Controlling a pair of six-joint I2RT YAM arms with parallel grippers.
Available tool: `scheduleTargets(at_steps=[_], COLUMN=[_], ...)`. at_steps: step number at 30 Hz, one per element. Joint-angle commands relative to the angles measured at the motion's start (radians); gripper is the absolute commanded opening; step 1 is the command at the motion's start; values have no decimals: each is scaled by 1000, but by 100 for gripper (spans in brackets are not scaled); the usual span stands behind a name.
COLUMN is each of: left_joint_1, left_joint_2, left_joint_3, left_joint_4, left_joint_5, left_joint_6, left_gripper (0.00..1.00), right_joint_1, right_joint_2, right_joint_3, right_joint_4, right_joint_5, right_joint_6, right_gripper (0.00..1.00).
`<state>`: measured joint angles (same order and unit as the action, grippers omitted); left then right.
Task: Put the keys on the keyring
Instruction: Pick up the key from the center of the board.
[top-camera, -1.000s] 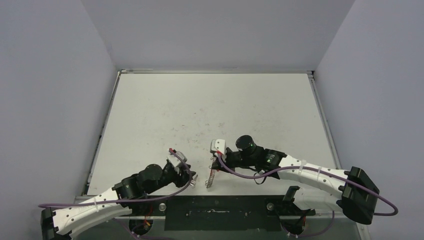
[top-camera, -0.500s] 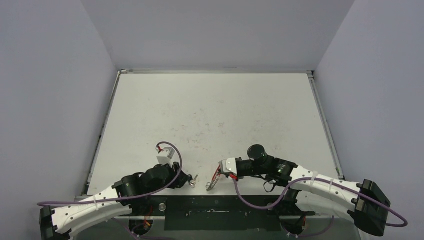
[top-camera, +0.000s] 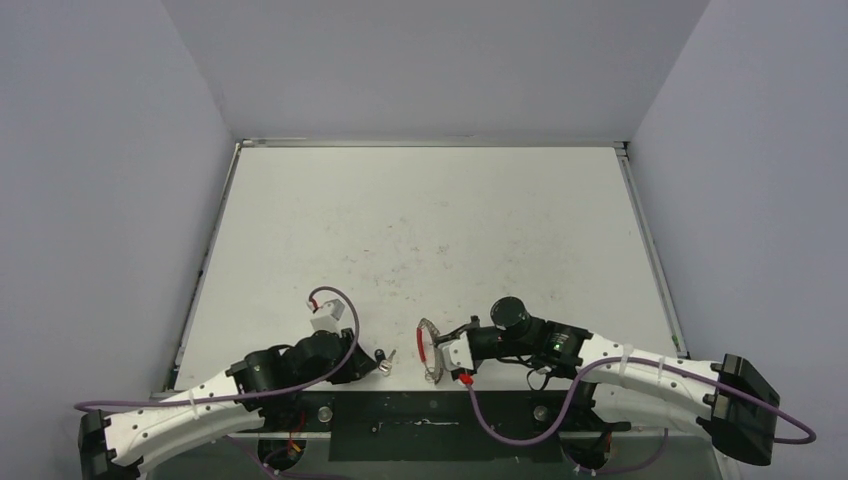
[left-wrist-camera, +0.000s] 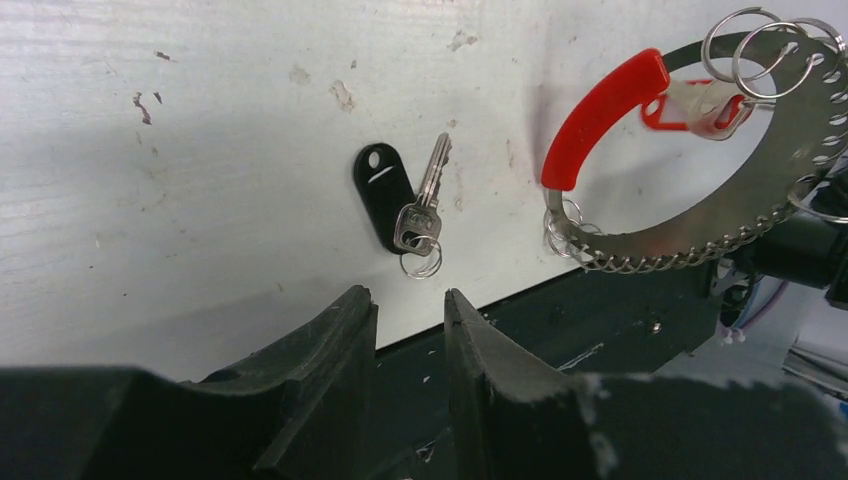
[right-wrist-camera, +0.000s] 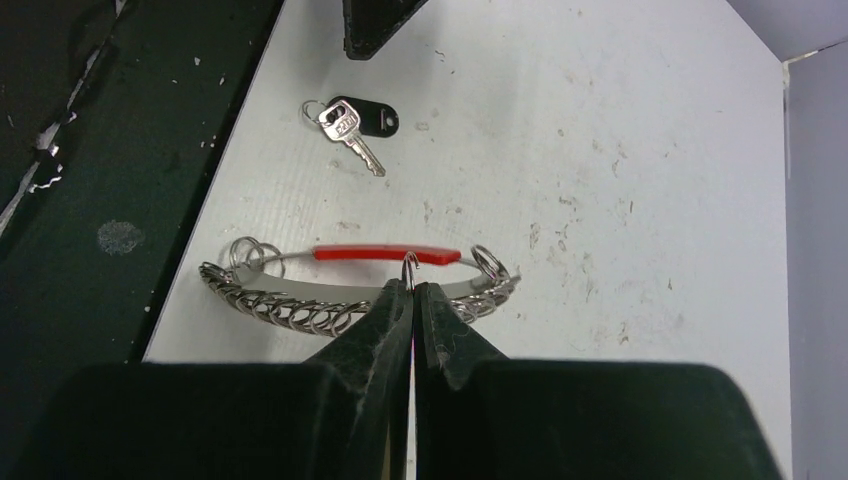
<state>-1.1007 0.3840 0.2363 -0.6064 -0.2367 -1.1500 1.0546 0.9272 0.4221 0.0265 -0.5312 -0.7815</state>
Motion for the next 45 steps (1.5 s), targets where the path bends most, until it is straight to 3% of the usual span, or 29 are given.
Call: scheduleTargets(at_steps=[1, 6, 11, 14, 19, 28, 40, 45], left_joint_1=[-2, -5, -14, -48, -113, -188, -262, -276], left_joint_2=[98, 334, 625, 723, 758, 768, 941, 977], left_joint_3=[23, 108, 261, 330, 376, 368, 452, 475], left_joint_4=[74, 126, 81, 70, 69, 116, 36, -5], left_joint_5=[83, 122, 112, 64, -35, -100, -183, -217], left_joint_6=[53, 189, 308, 356, 385, 396, 387, 372], left_gripper=[29, 30, 38, 41, 41, 29, 29, 20], right_joint_1=[19, 27, 33, 31, 28, 27, 27, 28], right_joint_2=[17, 20, 5, -11, -56, -173, -216, -209], right_joint_3=[33, 37, 39, 37, 29, 10, -1, 6], right_joint_4=[40, 29, 26, 27, 9, -45, -79, -80], right_joint_5=[24, 56, 107, 158, 199, 267, 288, 276], right_joint_6=[-10, 6, 44, 118, 204, 297, 320, 320], right_gripper=[0, 0, 0, 0, 0, 0, 0, 0])
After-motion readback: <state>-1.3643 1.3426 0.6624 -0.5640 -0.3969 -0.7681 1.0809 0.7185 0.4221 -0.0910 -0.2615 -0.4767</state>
